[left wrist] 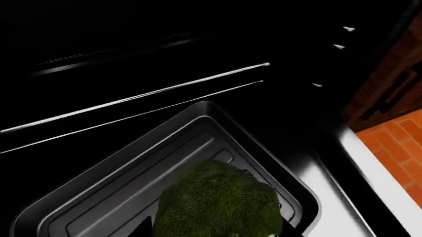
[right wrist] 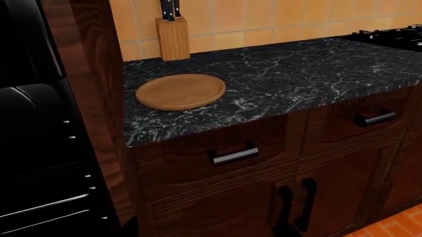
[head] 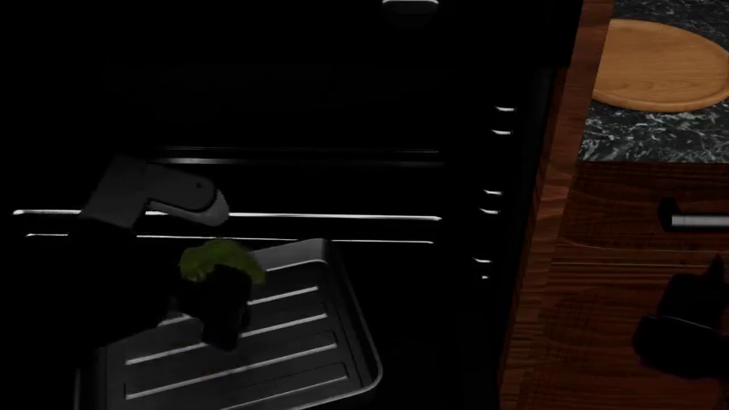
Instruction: Pick the broccoli from the oven and place it on the plate on the counter.
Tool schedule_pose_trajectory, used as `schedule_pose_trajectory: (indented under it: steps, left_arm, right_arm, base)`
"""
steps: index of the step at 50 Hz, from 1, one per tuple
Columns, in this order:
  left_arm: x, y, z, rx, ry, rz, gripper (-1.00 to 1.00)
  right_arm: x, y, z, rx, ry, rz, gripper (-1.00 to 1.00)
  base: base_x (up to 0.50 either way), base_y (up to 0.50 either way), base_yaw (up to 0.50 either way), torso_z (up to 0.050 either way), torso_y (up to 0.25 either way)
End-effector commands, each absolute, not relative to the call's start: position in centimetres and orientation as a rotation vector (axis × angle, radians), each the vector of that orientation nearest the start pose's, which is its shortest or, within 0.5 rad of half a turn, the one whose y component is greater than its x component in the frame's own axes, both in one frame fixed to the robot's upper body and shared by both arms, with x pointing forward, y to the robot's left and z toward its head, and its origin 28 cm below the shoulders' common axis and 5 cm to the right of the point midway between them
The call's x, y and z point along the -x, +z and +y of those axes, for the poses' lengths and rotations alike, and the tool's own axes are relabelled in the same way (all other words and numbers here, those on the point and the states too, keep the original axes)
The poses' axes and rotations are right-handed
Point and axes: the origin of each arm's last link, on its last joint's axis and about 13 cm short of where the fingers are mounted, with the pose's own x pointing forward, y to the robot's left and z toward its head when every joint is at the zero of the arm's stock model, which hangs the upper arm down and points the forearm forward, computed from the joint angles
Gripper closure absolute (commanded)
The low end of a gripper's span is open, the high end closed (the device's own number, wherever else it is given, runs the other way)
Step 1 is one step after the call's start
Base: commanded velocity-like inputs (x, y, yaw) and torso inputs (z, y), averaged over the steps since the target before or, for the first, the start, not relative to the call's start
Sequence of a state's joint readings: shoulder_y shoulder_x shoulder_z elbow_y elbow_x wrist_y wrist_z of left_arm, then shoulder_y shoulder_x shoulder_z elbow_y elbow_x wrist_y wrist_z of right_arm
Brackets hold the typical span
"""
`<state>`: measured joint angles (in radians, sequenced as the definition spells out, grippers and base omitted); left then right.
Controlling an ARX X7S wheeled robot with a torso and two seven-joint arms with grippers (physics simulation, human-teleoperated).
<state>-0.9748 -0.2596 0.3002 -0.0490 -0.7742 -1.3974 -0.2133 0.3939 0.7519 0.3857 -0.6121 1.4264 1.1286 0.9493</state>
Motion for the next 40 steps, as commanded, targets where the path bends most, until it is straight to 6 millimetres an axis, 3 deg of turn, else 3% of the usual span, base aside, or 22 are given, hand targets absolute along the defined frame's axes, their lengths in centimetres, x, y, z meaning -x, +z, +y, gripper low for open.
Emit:
schedule_pose_trajectory:
  steps: [1, 8, 17, 30, 40]
  left_arm:
    - [-28.7, 24.9, 20.5, -0.131, -0.402, 0.51, 1.0]
    - [-26.8, 27.0, 20.7, -0.144, -0.423, 0.493, 1.0]
    - [-25.9, 28.9, 20.9, -0.149, -0.426, 0.478, 1.0]
    - [-25.8, 28.3, 21.0, -0.146, -0.441, 0.482, 1.0]
    - [-25.8, 28.1, 20.8, -0.162, -0.449, 0.483, 1.0]
  right_arm:
    - [-19.0, 22.5, -20.0, -0.069, -0.32, 0.122, -1.0]
    - [-18.8, 22.8, -19.9, -0.065, -0.317, 0.111, -1.0]
    - [-18.0, 24.2, -19.7, -0.029, -0.293, 0.078, -1.0]
    - [-18.2, 24.2, -19.5, -0.024, -0.232, 0.045, -1.0]
    - [-18.2, 23.9, -19.7, -0.032, -0.206, 0.021, -1.0]
  base:
    - [0.0, 0.0, 0.0, 0.0, 0.0]
    - [0.0, 0.0, 0.0, 0.0, 0.0]
    - [0.0, 0.0, 0.0, 0.0, 0.001]
    - [0.0, 0.0, 0.0, 0.0, 0.0]
    - [0.06, -0.23, 0.0, 0.0, 0.0]
